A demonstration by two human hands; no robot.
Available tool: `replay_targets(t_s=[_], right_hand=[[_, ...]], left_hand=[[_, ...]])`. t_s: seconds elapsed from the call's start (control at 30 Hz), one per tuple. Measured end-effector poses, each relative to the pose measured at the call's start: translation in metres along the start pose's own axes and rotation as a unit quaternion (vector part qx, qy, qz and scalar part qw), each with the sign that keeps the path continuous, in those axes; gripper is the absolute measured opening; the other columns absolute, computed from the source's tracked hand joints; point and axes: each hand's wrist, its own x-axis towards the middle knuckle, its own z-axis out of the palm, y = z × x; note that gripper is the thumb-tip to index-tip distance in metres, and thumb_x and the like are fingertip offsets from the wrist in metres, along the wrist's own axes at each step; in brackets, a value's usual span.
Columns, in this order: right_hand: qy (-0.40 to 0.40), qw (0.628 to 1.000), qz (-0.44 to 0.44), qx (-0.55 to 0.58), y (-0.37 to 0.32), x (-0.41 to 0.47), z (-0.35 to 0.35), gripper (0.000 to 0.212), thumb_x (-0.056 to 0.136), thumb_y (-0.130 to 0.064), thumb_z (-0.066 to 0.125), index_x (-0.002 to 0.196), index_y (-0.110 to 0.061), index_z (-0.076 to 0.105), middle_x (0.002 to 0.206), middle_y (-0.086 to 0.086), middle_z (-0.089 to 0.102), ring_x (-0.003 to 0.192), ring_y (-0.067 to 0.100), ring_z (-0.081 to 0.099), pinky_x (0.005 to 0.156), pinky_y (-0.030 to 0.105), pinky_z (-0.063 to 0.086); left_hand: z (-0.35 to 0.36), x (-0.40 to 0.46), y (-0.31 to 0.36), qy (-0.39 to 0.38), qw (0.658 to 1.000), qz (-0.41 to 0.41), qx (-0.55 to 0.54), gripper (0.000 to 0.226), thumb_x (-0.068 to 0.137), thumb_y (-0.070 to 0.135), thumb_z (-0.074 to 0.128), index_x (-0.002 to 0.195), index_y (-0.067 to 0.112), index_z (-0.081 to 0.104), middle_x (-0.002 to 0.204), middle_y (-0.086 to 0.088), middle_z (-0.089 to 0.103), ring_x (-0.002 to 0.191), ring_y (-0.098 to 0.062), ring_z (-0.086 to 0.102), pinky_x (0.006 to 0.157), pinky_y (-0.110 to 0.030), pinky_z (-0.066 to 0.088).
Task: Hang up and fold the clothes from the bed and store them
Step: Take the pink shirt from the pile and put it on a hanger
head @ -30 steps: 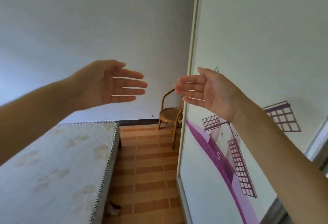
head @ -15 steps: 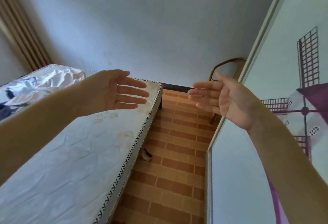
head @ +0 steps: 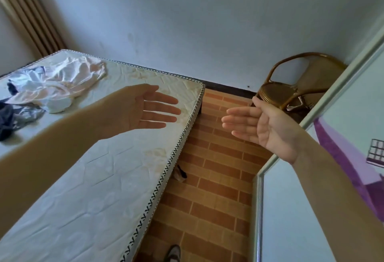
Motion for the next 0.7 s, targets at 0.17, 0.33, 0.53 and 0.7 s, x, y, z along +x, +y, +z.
replay_targets(t_s=[0.17, 0.33, 0.53, 0.7], right_hand=[[0.039, 0.999, 0.002, 0.024, -0.015, 0.054, -0.008, 0.057, 0.105, -0.045, 0.024, 0.12, -0.007, 0.064, 0.115, 0.011, 0.072, 0.109, 0.024, 0.069, 0.097, 0.037, 0.054], [0.091, 0.994, 0.006, 0.054, -0.019, 0.092, -0.029, 0.055, 0.106, -0.043, 0.024, 0.118, -0.009, 0.065, 0.113, 0.01, 0.073, 0.107, 0.023, 0.07, 0.093, 0.033, 0.053], [0.11, 0.992, 0.018, 0.066, -0.023, 0.132, -0.07, 0.054, 0.106, -0.042, 0.024, 0.117, -0.009, 0.066, 0.112, 0.009, 0.073, 0.106, 0.022, 0.07, 0.093, 0.033, 0.054], [0.115, 0.992, 0.012, 0.055, -0.041, 0.183, -0.139, 0.054, 0.106, -0.042, 0.024, 0.118, -0.009, 0.065, 0.113, 0.008, 0.073, 0.107, 0.021, 0.07, 0.094, 0.032, 0.054]], left_hand=[[-0.022, 0.065, 0.021, -0.023, 1.0, -0.005, 0.015, 0.046, 0.101, 0.034, 0.033, 0.117, 0.006, 0.066, 0.119, -0.014, 0.069, 0.11, -0.029, 0.067, 0.093, -0.038, 0.054], [-0.028, 0.125, 0.04, -0.043, 0.999, -0.018, 0.017, 0.046, 0.101, 0.033, 0.033, 0.121, 0.004, 0.063, 0.119, -0.013, 0.069, 0.111, -0.029, 0.067, 0.095, -0.039, 0.051], [-0.016, 0.202, 0.045, -0.071, 0.997, -0.036, -0.016, 0.046, 0.101, 0.032, 0.032, 0.12, 0.003, 0.063, 0.119, -0.015, 0.069, 0.111, -0.031, 0.066, 0.094, -0.04, 0.053], [0.015, 0.287, 0.057, -0.086, 0.995, -0.05, -0.018, 0.044, 0.098, 0.033, 0.036, 0.116, 0.005, 0.066, 0.118, -0.015, 0.069, 0.109, -0.03, 0.067, 0.093, -0.04, 0.053]])
